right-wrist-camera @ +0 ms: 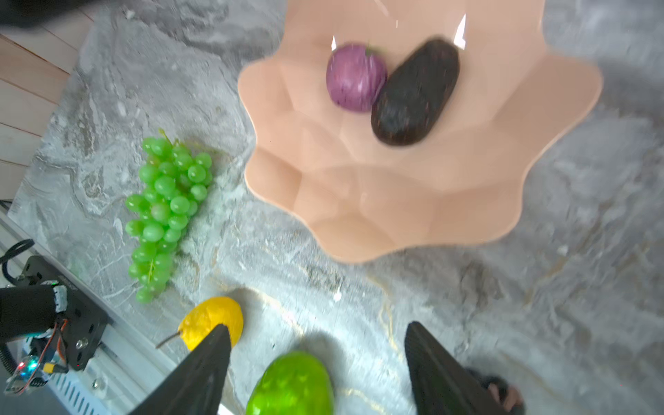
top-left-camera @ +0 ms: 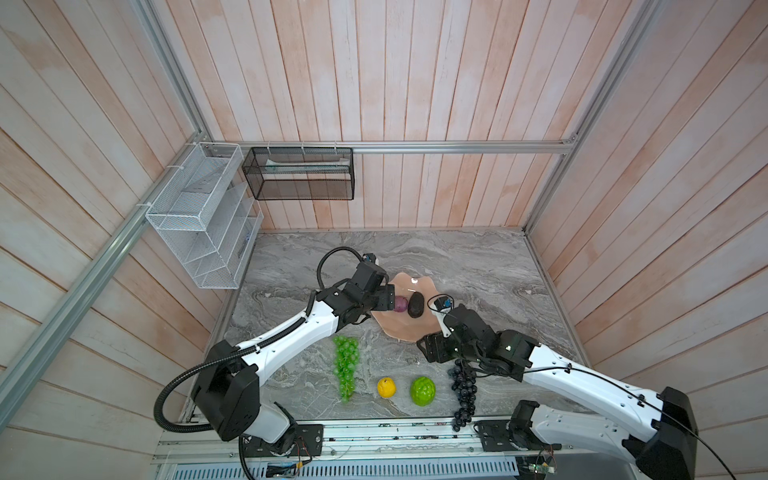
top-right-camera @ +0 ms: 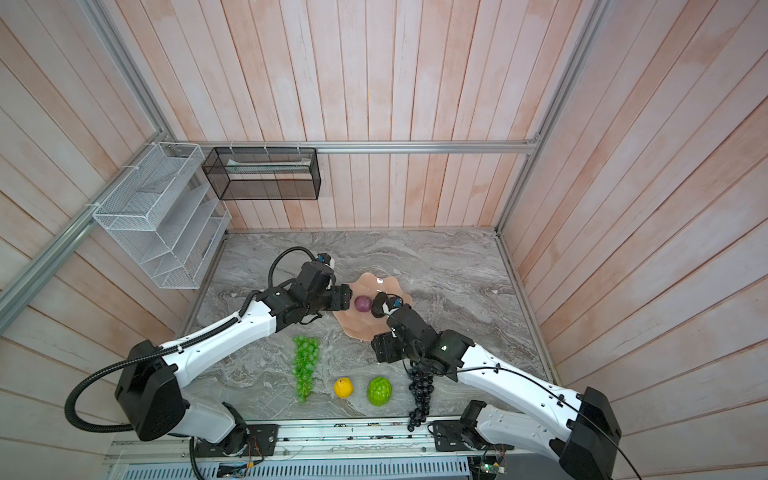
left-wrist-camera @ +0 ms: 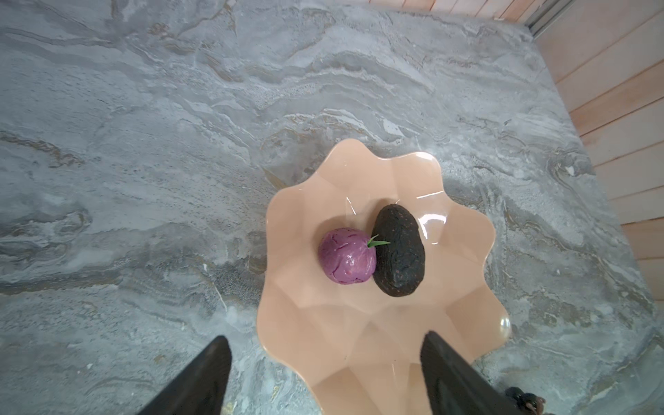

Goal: Place and organize the fake fruits in the fruit bowl
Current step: 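Grasp the green bumpy fruit with the right gripper while the left gripper withdraws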

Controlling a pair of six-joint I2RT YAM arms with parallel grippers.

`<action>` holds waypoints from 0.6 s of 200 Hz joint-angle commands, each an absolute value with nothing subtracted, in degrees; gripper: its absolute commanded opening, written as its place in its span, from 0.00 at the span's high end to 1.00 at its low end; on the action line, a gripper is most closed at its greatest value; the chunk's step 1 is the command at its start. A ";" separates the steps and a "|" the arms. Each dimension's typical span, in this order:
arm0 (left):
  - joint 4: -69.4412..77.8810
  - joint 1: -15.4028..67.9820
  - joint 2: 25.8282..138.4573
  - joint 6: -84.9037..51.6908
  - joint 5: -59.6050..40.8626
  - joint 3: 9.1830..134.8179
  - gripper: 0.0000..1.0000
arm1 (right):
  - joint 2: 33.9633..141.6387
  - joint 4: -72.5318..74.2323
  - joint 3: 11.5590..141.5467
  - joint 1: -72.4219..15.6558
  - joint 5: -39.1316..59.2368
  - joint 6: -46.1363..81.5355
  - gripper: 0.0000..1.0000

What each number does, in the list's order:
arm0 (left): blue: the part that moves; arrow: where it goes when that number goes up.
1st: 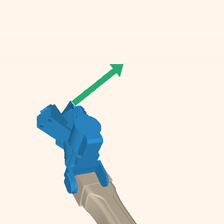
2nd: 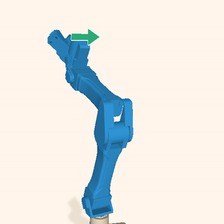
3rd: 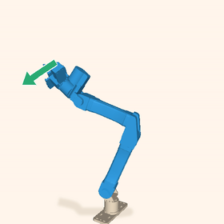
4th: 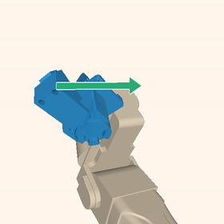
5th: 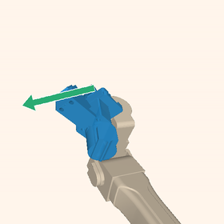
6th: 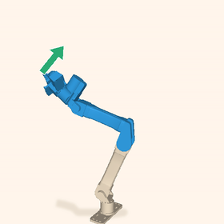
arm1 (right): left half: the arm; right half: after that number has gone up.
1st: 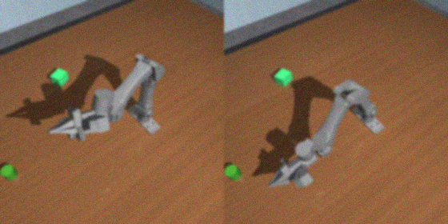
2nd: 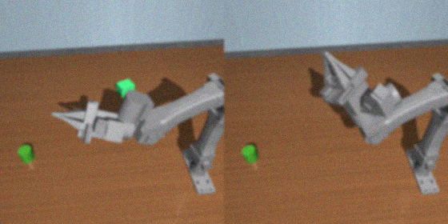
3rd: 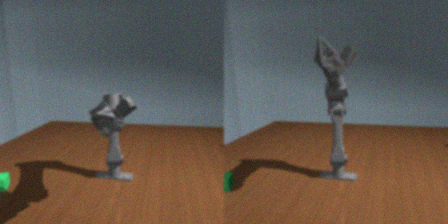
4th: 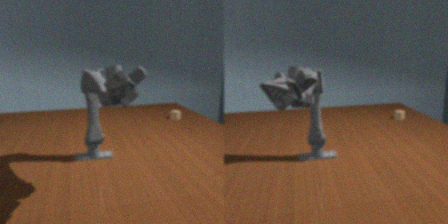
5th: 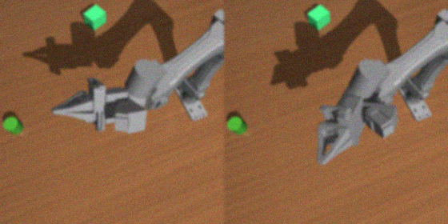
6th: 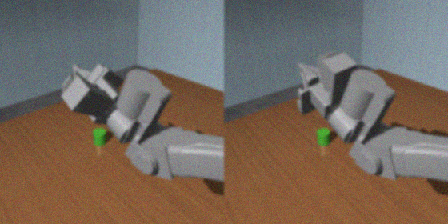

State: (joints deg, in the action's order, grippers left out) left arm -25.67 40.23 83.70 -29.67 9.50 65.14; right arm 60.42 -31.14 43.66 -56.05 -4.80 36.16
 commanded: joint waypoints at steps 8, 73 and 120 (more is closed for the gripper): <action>-23.56 38.91 81.68 -28.81 13.36 64.44 0.13 | 61.63 -40.10 41.57 -64.78 -6.22 51.43 0.20; -21.08 36.05 80.46 -26.93 10.73 62.33 0.13 | 70.81 -35.00 42.23 -70.15 -1.46 53.46 0.18; -20.95 34.35 78.42 -27.06 9.41 59.73 0.13 | 76.61 -32.23 41.92 -68.08 -0.94 49.73 0.18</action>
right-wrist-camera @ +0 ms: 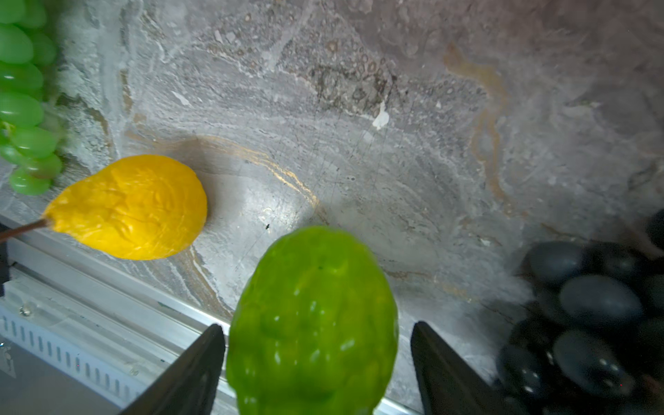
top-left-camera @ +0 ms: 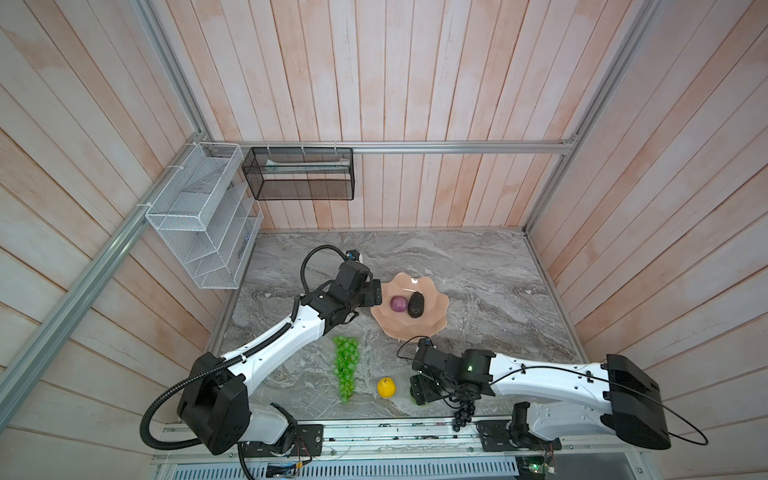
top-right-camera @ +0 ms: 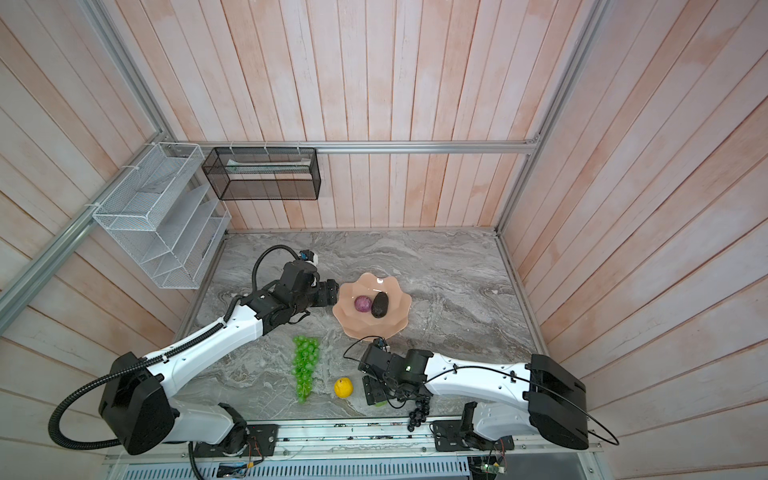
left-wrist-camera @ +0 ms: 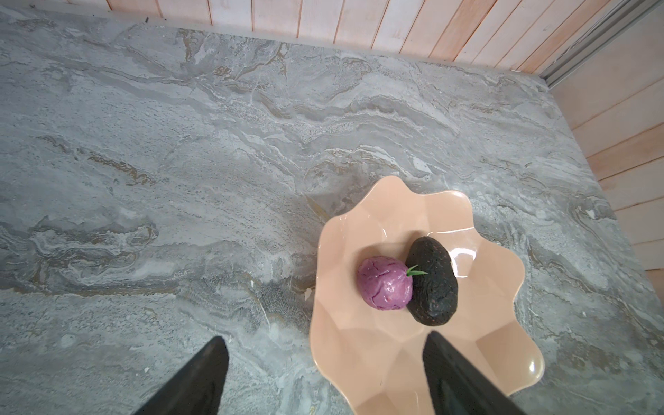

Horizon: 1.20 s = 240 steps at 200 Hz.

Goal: Place and organize the fake fruits in the fruit bowl
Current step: 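Grasp the green bumpy fruit with the right gripper while the left gripper withdraws, then carry the green fruit into the bowl with the right gripper and release it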

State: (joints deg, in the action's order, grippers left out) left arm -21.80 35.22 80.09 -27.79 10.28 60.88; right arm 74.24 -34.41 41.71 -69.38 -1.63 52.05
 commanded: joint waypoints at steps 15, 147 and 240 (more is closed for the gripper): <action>-21.04 34.19 77.94 -27.39 9.41 59.28 0.13 | 78.13 -31.13 42.25 -67.38 -0.40 48.17 0.19; -21.45 33.93 72.55 -34.36 12.15 54.30 0.13 | 70.70 -35.49 46.95 -61.02 2.50 40.85 0.53; -22.92 32.53 73.24 -36.44 13.80 56.43 0.13 | 83.33 -32.08 64.33 -41.59 4.93 18.39 0.53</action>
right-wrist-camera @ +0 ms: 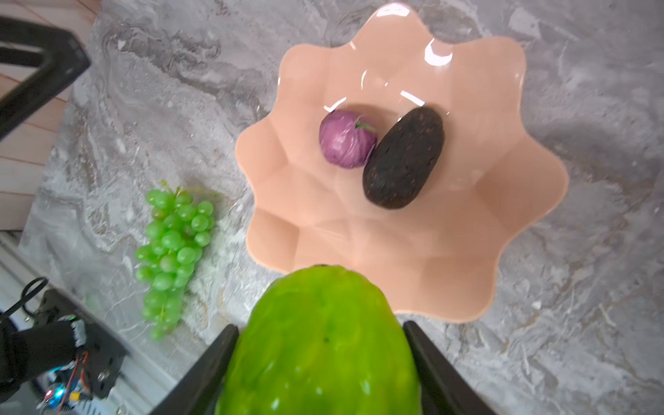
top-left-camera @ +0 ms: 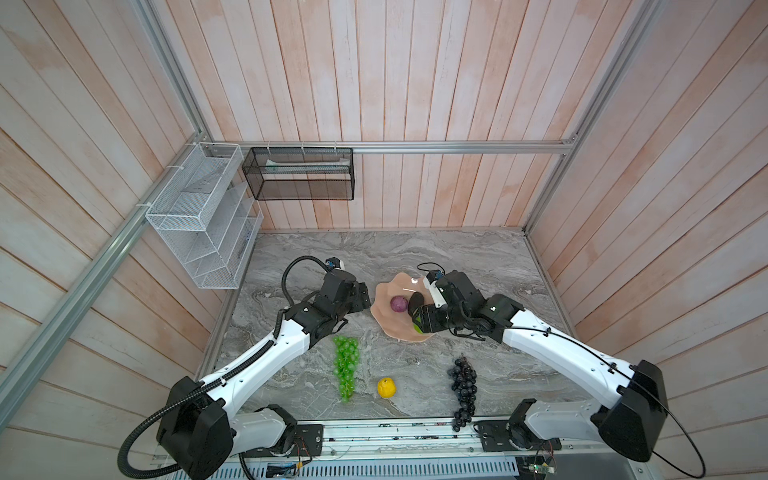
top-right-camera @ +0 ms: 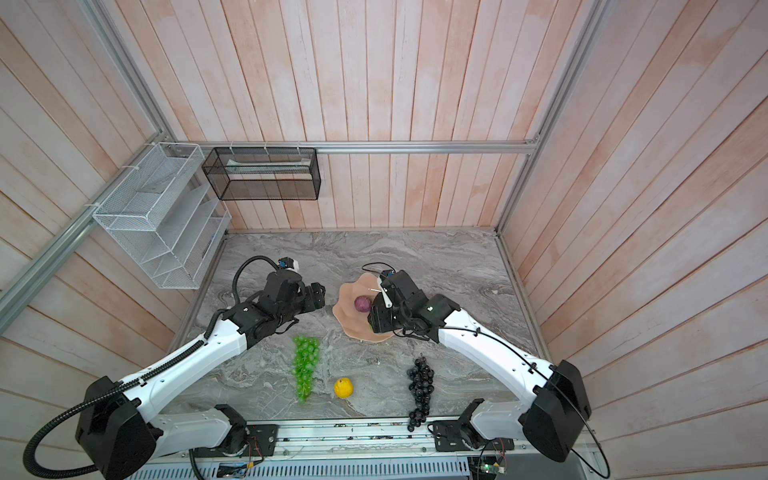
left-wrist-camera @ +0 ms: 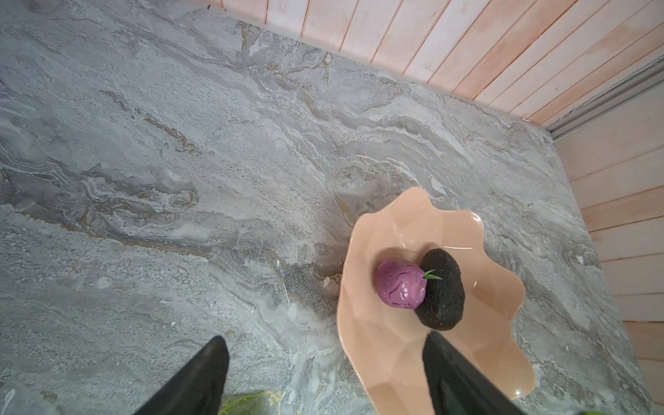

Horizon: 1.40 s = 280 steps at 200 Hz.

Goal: Place and organize the fake fruits in the fruit bowl
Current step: 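Carry the green fruit into the bowl with the right gripper and release it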

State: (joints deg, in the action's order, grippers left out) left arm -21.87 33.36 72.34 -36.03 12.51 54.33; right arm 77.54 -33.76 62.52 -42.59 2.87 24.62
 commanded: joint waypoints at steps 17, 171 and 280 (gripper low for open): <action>-23.91 31.93 73.30 -35.82 13.97 57.38 0.13 | 87.49 -31.41 66.18 -41.49 5.78 16.67 0.53; -26.96 28.65 71.48 -35.43 12.96 57.43 0.13 | 102.51 -27.14 68.28 -39.53 1.47 10.56 0.45; -41.63 28.65 69.81 -33.23 -3.18 60.82 0.11 | 95.46 -28.87 68.80 -39.79 0.22 8.97 0.16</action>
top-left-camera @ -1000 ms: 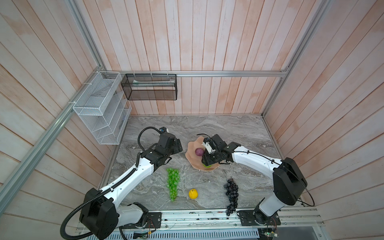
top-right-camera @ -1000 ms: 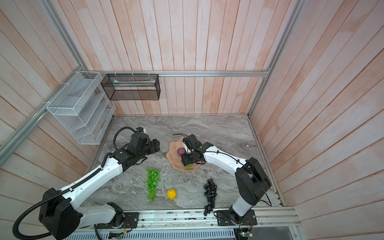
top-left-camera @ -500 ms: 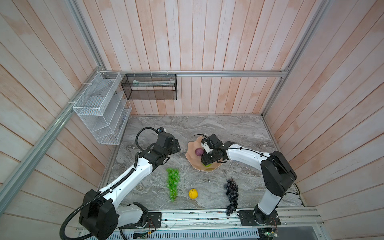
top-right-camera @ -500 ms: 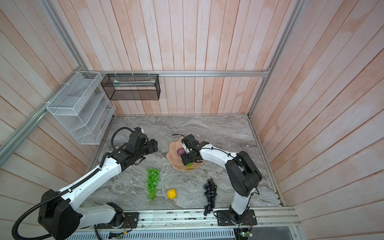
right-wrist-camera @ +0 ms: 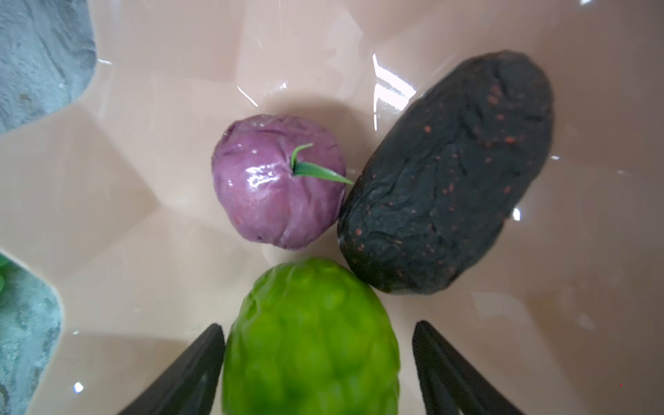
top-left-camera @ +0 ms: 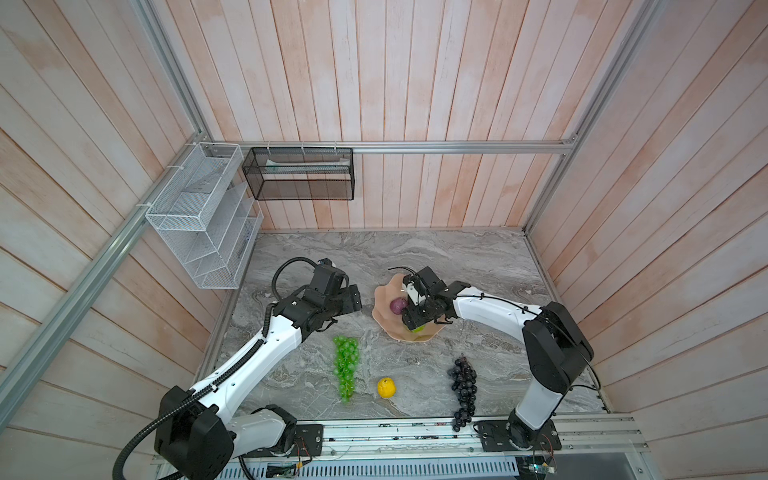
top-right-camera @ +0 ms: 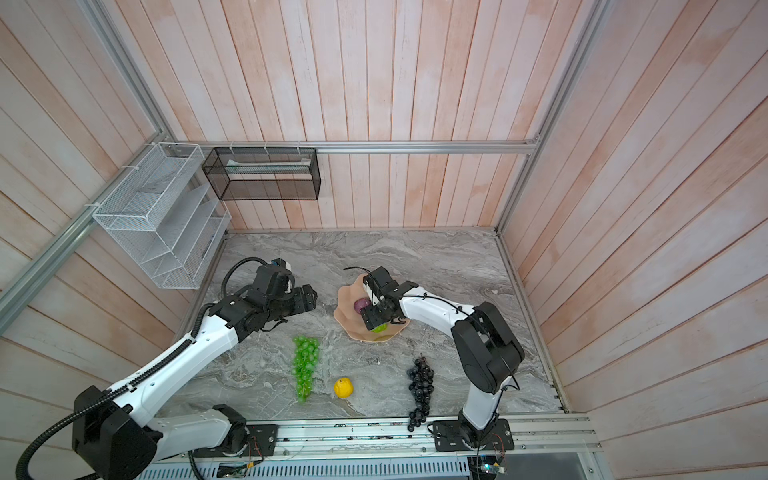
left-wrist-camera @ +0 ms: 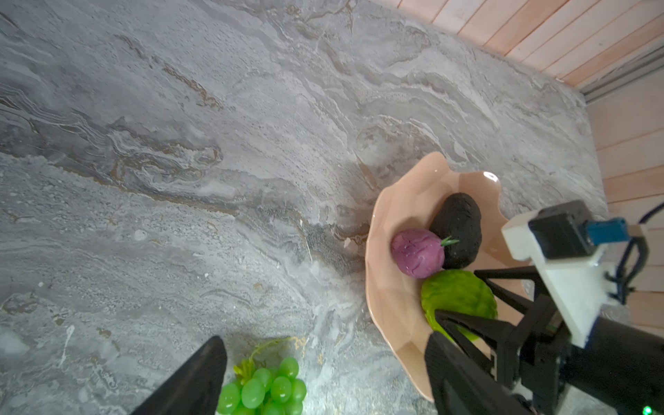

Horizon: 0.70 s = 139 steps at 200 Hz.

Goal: Place and organize the fake fruits in the fruit bowl
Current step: 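Carry the green fruit into the bowl with the right gripper and release it, then lower the left gripper onto the yellow pear and close it while the right gripper lifts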

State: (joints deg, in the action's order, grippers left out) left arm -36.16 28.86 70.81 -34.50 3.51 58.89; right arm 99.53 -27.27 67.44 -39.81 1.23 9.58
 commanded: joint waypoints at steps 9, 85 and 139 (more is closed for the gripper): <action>-42.33 28.78 69.87 -33.22 -5.64 60.51 0.11 | 94.61 -29.08 68.73 -39.97 0.76 8.88 0.16; -46.88 44.84 70.82 -37.58 -10.11 57.43 0.12 | 83.98 -26.96 65.19 -42.45 -0.64 11.51 0.16; -49.37 63.09 75.77 -46.17 -2.89 55.66 0.15 | 76.42 -18.62 59.35 -40.43 -5.53 15.24 0.16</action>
